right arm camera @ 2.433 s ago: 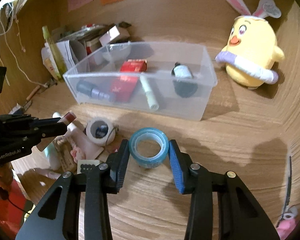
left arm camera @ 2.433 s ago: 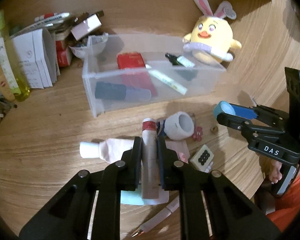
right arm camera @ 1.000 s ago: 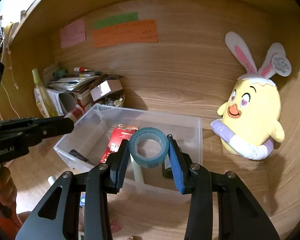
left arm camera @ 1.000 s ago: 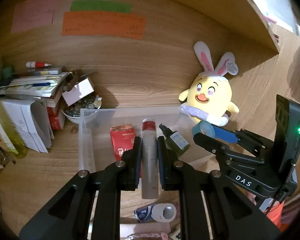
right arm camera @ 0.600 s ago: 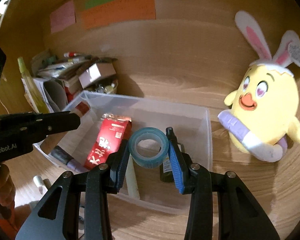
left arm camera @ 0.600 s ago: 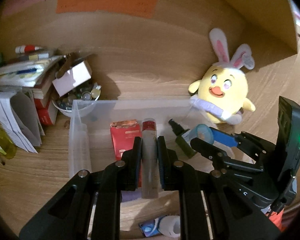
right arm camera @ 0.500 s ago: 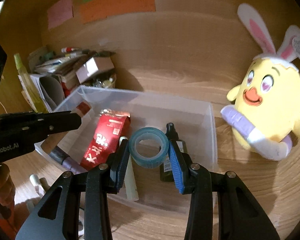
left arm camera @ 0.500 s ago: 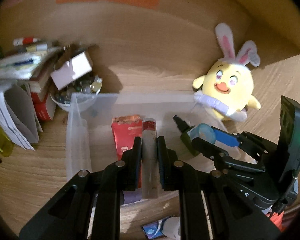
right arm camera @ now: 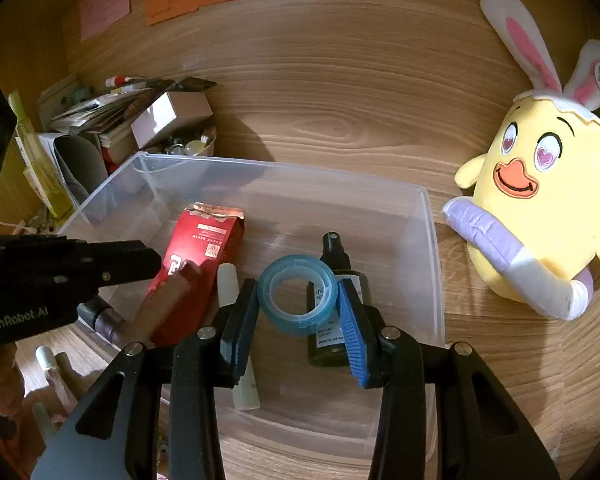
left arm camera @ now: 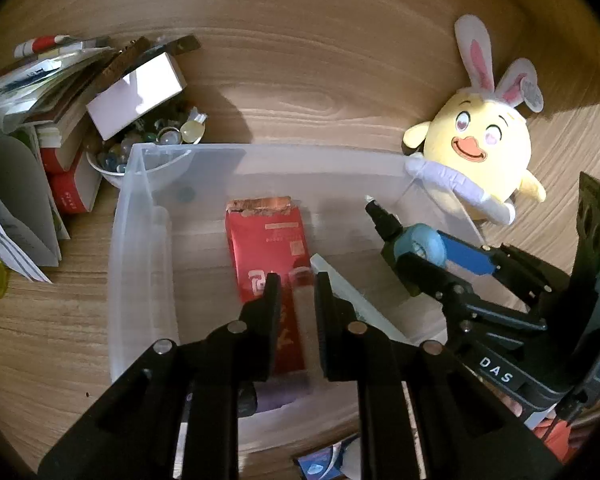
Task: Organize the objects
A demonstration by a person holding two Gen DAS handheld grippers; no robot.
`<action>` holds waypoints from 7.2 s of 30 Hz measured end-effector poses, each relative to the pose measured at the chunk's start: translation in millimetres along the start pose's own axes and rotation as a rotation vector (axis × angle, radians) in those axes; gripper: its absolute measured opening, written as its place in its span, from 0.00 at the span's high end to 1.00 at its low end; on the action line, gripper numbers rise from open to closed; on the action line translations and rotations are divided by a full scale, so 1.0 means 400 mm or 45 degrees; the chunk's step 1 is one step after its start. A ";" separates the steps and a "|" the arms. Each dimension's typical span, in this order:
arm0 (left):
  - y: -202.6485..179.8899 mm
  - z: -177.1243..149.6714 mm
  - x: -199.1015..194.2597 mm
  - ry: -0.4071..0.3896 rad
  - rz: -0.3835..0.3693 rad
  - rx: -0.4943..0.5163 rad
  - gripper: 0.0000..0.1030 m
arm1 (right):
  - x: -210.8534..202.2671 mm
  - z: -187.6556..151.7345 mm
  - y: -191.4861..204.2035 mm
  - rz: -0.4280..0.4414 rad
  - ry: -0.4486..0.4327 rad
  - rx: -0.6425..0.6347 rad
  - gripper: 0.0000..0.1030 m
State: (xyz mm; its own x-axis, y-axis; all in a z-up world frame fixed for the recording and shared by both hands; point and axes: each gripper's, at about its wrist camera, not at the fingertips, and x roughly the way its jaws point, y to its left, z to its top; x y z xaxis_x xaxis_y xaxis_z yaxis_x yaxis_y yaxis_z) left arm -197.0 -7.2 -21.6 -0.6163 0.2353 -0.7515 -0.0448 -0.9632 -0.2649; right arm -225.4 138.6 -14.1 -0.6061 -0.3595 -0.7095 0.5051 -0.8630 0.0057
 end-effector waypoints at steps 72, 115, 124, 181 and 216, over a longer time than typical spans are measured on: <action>0.132 -0.315 -0.161 0.053 0.180 -0.029 0.39 | -0.070 -0.215 0.206 0.257 0.119 -0.111 0.65; 0.092 -0.282 -0.222 -0.014 0.081 0.050 0.63 | -0.153 -0.192 0.047 0.148 0.028 0.052 0.65; 0.108 -0.275 -0.124 0.099 0.040 0.014 0.61 | -0.091 -0.194 0.091 0.204 0.102 0.022 0.64; 0.136 -0.339 -0.193 0.142 0.189 0.130 0.58 | -0.055 -0.207 0.134 0.140 0.169 -0.116 0.54; 0.111 -0.463 -0.275 0.067 0.153 0.037 0.66 | -0.190 -0.208 0.128 0.151 -0.013 -0.073 0.66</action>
State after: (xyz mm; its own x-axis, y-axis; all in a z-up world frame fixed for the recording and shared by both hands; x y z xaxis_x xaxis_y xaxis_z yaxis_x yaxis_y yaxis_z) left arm 14.4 -52.0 -62.7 -0.5764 0.1235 -0.8078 0.0035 -0.9881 -0.1536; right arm -102.5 151.1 -18.4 -0.5465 -0.4614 -0.6989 0.6076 -0.7928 0.0483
